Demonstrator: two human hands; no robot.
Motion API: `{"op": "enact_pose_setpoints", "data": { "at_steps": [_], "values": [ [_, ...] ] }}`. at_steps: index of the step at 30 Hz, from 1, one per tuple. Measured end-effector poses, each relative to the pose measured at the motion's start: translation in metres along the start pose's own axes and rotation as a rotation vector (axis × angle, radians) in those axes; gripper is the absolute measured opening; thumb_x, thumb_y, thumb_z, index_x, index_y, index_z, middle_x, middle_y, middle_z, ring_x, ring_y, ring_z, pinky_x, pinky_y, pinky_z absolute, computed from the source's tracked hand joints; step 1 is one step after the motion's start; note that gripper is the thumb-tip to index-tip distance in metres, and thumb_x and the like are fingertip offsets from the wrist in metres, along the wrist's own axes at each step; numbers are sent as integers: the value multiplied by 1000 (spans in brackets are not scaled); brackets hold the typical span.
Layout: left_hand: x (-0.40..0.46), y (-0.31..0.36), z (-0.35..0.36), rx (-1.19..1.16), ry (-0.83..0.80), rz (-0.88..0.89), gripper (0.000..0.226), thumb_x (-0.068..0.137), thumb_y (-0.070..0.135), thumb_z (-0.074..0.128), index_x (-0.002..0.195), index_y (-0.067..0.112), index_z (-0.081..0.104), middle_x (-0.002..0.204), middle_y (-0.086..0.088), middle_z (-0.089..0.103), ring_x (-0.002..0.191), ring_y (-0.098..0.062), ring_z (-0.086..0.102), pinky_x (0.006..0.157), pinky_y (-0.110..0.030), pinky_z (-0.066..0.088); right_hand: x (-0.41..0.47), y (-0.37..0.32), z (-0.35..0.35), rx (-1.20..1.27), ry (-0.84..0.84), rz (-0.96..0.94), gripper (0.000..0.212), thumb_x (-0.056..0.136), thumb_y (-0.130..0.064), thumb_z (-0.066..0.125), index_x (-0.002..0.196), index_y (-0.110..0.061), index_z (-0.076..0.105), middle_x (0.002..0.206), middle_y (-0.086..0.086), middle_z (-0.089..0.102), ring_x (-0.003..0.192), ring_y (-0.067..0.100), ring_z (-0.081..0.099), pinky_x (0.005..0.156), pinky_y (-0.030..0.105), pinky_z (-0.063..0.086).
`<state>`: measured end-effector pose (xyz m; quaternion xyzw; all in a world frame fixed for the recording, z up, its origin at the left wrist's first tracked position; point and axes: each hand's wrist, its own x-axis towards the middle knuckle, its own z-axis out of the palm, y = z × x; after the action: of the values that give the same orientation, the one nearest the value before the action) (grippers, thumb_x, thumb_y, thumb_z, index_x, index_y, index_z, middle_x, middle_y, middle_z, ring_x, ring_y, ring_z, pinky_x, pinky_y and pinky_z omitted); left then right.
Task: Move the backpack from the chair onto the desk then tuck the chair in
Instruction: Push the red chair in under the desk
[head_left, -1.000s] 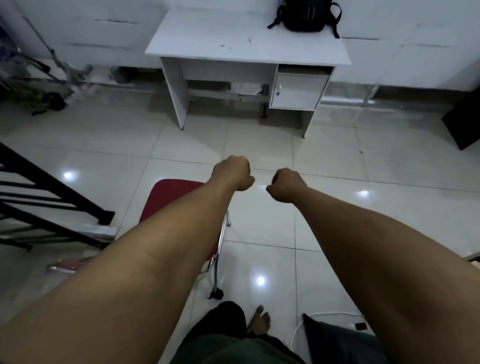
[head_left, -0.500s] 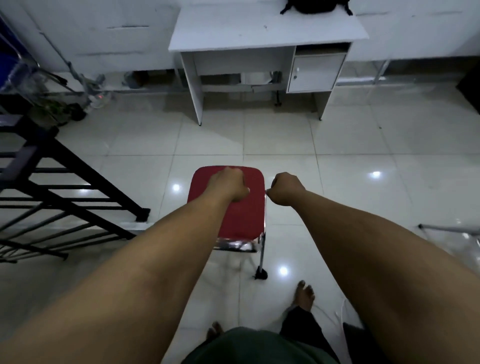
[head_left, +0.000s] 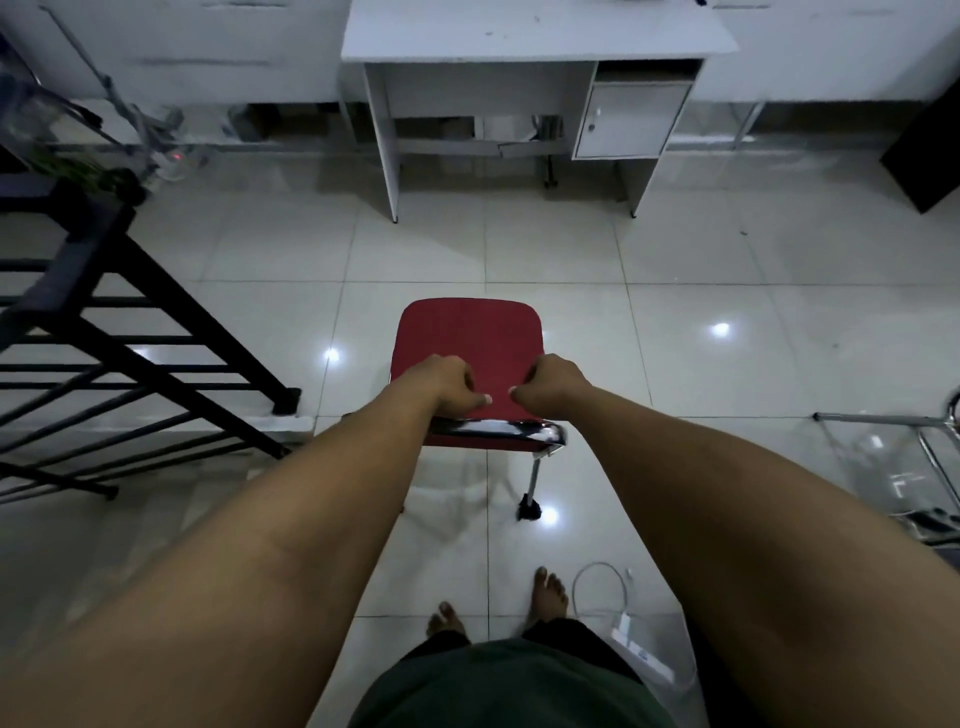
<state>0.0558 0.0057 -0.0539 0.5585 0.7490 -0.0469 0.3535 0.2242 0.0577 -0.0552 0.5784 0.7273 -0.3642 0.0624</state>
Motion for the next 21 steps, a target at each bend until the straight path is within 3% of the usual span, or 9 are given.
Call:
{"op": "enact_pose_setpoints", "data": {
  "at_steps": [2, 4, 8, 10, 12, 14, 17, 21],
  "values": [
    [-6, -13, 3, -17, -38, 3, 53, 88, 57, 68, 124, 18, 68, 124, -4, 67, 105, -23, 63, 92, -37, 52, -2, -7, 9, 7, -30, -4, 24, 86, -34, 69, 99, -16, 61, 99, 5, 65, 87, 22, 59, 66, 26, 44],
    [-10, -26, 6, -49, -65, 8, 54, 88, 60, 64, 122, 19, 69, 123, -3, 68, 106, -23, 63, 94, -39, 52, -5, -13, 18, 2, -71, -25, 32, 87, -44, 69, 100, -17, 58, 99, 5, 64, 89, 23, 59, 70, 29, 43],
    [-23, -43, 7, -82, -150, 54, 64, 82, 65, 66, 131, 24, 66, 125, 0, 65, 111, -22, 62, 101, -44, 51, -14, -15, 35, -126, -81, -49, 59, 88, -75, 36, 99, -20, 54, 108, 7, 65, 97, 28, 59, 88, 43, 47],
    [-30, -50, 8, -49, -167, 102, 68, 77, 55, 76, 136, 27, 61, 127, 1, 65, 109, -23, 63, 99, -45, 53, -23, -15, 44, -249, -48, -62, 77, 82, -85, 22, 102, -21, 58, 114, 9, 64, 104, 30, 57, 92, 47, 43],
    [-33, -53, 14, 13, -133, 143, 65, 77, 40, 82, 136, 28, 57, 126, 0, 64, 107, -23, 62, 97, -44, 54, -28, -12, 49, -349, -26, -92, 90, 75, -91, 23, 115, -20, 61, 121, 9, 58, 112, 32, 53, 93, 48, 39],
    [-35, -56, 22, 118, -66, 175, 67, 79, 30, 83, 138, 28, 53, 128, -1, 61, 109, -24, 60, 97, -44, 53, -33, -9, 54, -421, -13, -125, 84, 74, -87, 41, 123, -21, 56, 124, 8, 53, 116, 31, 49, 95, 48, 37],
    [-33, -60, 32, 290, 58, 193, 75, 80, 25, 80, 146, 28, 45, 133, -4, 58, 117, -28, 58, 98, -43, 51, -39, -8, 57, -476, 38, -168, 68, 78, -65, 65, 127, -20, 52, 125, 8, 52, 117, 30, 49, 99, 47, 38],
    [-29, -65, 35, 296, 138, 172, 54, 83, 12, 75, 132, 27, 58, 122, -6, 65, 105, -30, 65, 90, -43, 57, -42, -11, 59, -484, 101, -206, 52, 83, -44, 69, 125, -18, 52, 120, 8, 53, 115, 30, 50, 99, 47, 38]
  ]
}}
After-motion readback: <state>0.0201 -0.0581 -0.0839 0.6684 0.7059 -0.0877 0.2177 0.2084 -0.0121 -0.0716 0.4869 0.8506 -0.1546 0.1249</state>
